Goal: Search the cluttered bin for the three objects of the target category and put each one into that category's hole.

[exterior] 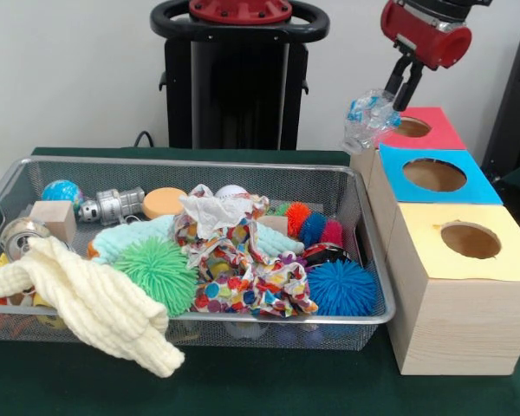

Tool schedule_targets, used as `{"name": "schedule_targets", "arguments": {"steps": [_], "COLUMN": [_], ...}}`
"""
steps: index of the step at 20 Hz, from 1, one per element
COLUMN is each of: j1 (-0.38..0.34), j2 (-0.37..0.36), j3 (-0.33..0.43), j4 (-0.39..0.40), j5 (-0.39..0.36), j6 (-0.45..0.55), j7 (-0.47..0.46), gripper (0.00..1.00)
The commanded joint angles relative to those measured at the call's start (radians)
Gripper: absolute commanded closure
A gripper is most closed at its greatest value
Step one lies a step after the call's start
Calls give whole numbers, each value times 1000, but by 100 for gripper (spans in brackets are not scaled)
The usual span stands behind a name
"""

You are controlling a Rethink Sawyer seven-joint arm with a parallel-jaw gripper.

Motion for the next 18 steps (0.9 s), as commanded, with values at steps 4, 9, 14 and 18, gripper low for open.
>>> {"name": "schedule_targets", "arguments": {"steps": [4, 9, 14, 18], "j1": [12, 34, 58, 66], "j2": [40, 50, 71, 84], "j3": [45, 36, 29, 26], "j4": [-71, -100, -130, -145], "j5": [51, 73, 104, 123], "j6": [176, 222, 241, 238], "j7": [272, 320, 371, 382], "gripper": [100, 100, 100, 100]}}
